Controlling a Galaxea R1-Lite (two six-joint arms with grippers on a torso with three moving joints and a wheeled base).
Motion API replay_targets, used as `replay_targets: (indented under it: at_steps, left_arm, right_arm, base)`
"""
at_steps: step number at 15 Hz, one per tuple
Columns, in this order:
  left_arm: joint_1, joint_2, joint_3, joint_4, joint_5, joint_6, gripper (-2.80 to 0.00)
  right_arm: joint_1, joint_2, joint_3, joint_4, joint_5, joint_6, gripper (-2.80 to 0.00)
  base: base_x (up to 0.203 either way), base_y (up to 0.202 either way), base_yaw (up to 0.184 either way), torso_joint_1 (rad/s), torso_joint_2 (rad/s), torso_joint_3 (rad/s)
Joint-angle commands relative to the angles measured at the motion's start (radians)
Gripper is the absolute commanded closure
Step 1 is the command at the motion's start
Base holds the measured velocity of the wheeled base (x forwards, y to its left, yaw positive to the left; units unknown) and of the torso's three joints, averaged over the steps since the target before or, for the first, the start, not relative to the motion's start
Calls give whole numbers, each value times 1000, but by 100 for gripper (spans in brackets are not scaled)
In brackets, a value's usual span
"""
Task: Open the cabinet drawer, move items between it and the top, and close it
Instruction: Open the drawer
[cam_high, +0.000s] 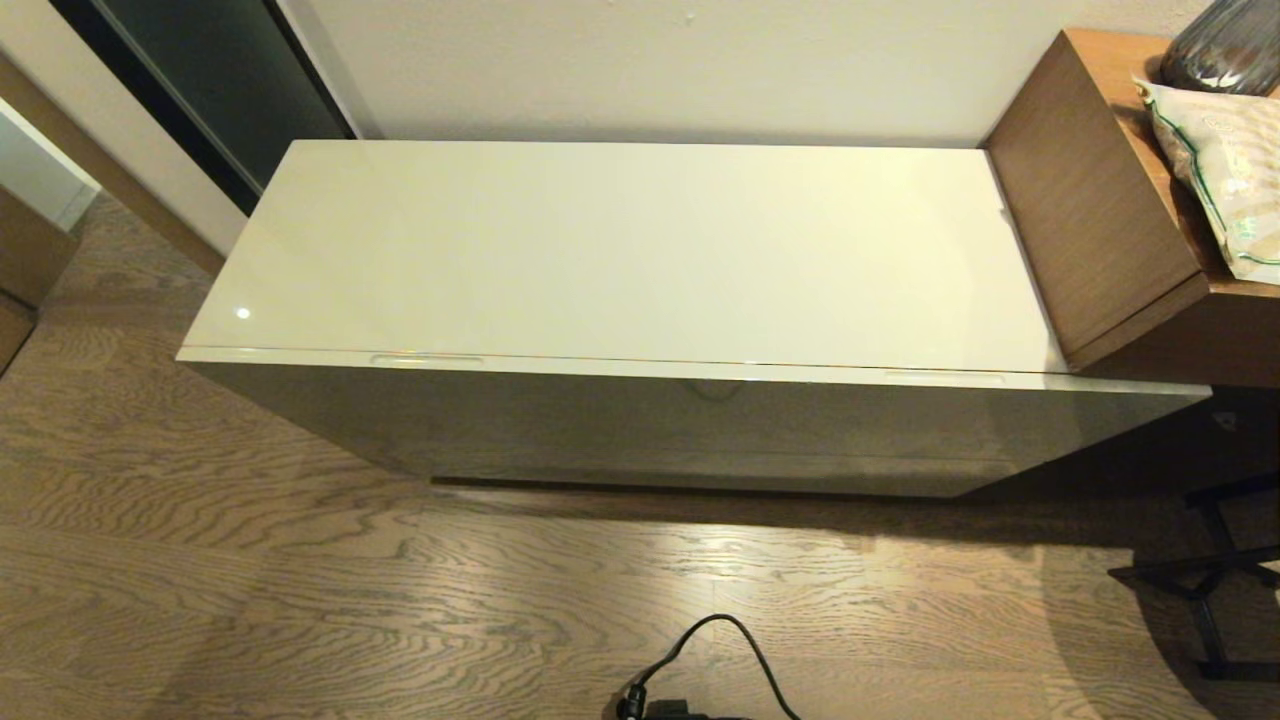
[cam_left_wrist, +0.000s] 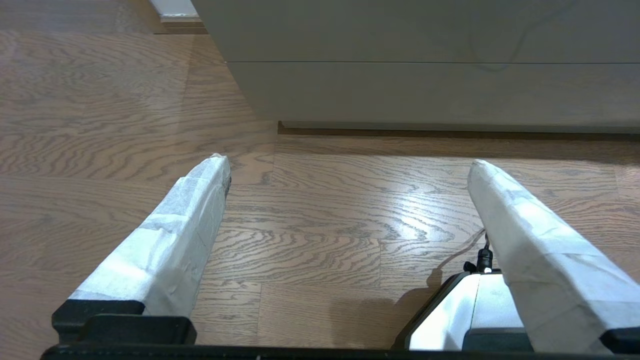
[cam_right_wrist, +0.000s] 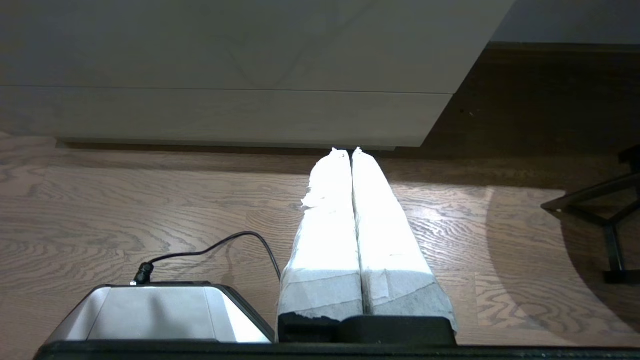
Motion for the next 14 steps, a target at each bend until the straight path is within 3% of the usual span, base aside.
replay_targets:
  at_steps: [1, 10, 14]
  left_arm:
    - [0, 1, 0, 0, 0, 0, -280]
    - [0, 1, 0, 0, 0, 0, -280]
    - [0, 1, 0, 0, 0, 0, -280]
  right_arm:
    - [0, 0, 0, 0, -2, -1, 0]
    - [0, 0, 0, -2, 9, -74, 0]
    - [0, 0, 0, -5, 6, -58, 0]
  base:
    - [0, 0, 0, 0, 0, 0]
    - [0, 0, 0, 0, 0, 0]
    - [0, 0, 0, 0, 0, 0]
